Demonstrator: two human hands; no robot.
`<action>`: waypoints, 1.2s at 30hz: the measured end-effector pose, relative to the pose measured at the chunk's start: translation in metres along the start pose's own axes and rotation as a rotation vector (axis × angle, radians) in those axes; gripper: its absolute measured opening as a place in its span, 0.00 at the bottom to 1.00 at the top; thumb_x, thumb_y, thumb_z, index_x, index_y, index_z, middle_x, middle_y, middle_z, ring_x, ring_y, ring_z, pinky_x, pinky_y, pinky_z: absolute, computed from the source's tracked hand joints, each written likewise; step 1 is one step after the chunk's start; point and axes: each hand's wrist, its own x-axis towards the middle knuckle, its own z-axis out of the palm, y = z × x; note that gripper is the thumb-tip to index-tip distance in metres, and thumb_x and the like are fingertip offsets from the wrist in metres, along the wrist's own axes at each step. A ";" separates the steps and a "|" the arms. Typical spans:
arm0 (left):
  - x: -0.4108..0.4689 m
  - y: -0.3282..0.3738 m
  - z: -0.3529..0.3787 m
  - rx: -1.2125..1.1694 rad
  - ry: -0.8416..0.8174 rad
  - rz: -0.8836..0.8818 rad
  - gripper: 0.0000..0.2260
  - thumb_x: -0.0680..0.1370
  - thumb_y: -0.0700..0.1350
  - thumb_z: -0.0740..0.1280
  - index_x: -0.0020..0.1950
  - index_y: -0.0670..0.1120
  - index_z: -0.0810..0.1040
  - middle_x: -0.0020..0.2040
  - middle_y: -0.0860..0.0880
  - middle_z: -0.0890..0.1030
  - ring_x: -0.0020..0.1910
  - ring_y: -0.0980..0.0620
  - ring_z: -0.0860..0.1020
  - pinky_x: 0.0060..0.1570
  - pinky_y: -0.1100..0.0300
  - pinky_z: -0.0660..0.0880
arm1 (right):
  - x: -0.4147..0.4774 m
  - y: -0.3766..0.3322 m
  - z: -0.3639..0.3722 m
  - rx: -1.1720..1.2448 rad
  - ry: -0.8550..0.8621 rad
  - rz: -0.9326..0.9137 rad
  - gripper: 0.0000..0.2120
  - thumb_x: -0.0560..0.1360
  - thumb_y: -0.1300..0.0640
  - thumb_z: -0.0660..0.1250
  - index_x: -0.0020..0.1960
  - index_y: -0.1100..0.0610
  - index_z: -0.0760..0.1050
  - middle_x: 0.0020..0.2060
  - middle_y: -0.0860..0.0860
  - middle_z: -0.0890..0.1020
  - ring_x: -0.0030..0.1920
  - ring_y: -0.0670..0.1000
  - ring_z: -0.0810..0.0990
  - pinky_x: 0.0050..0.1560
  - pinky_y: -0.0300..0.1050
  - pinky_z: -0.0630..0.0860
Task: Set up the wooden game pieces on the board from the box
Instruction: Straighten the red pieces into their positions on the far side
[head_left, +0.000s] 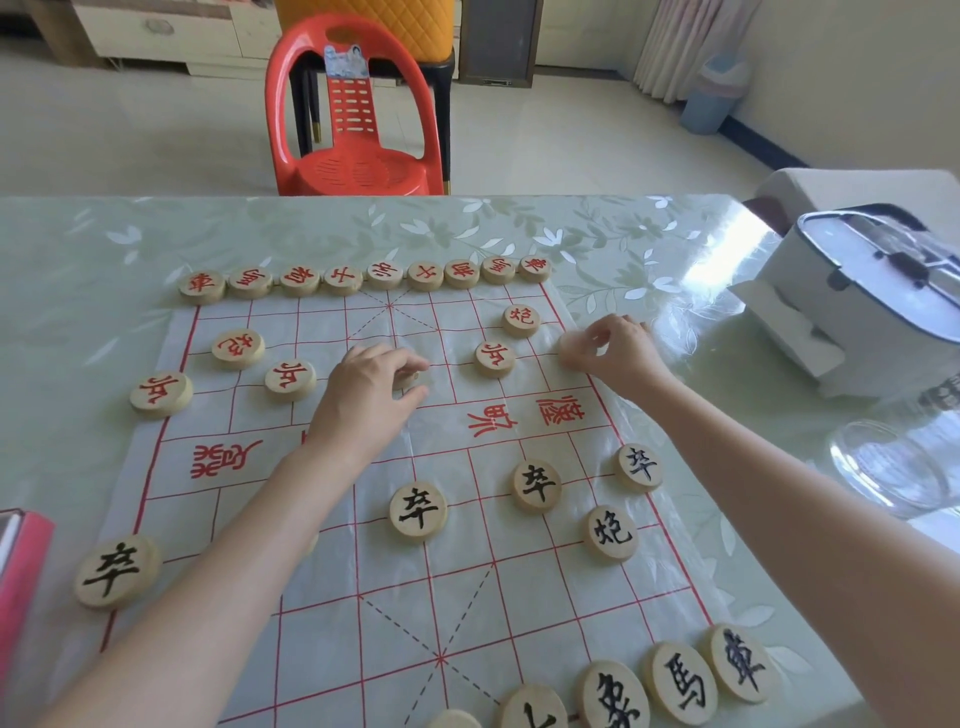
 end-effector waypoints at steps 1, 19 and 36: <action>-0.001 -0.001 -0.001 0.001 0.003 0.000 0.11 0.74 0.43 0.69 0.55 0.48 0.79 0.51 0.49 0.80 0.55 0.49 0.72 0.54 0.60 0.68 | 0.000 0.000 0.002 -0.006 0.016 0.018 0.26 0.68 0.44 0.72 0.59 0.60 0.72 0.55 0.56 0.75 0.59 0.56 0.68 0.57 0.47 0.67; -0.003 -0.003 -0.012 -0.018 0.053 0.060 0.09 0.74 0.43 0.67 0.55 0.48 0.79 0.51 0.51 0.79 0.52 0.54 0.70 0.47 0.69 0.60 | 0.023 -0.057 0.016 0.100 -0.051 -0.125 0.24 0.73 0.50 0.69 0.67 0.56 0.70 0.63 0.50 0.76 0.65 0.55 0.68 0.62 0.49 0.67; -0.009 -0.019 -0.016 -0.032 0.063 0.060 0.09 0.74 0.43 0.68 0.54 0.48 0.80 0.51 0.52 0.79 0.55 0.52 0.72 0.52 0.67 0.63 | 0.037 -0.060 0.019 -0.032 -0.063 -0.078 0.30 0.70 0.41 0.68 0.66 0.57 0.70 0.63 0.55 0.71 0.65 0.58 0.67 0.65 0.52 0.66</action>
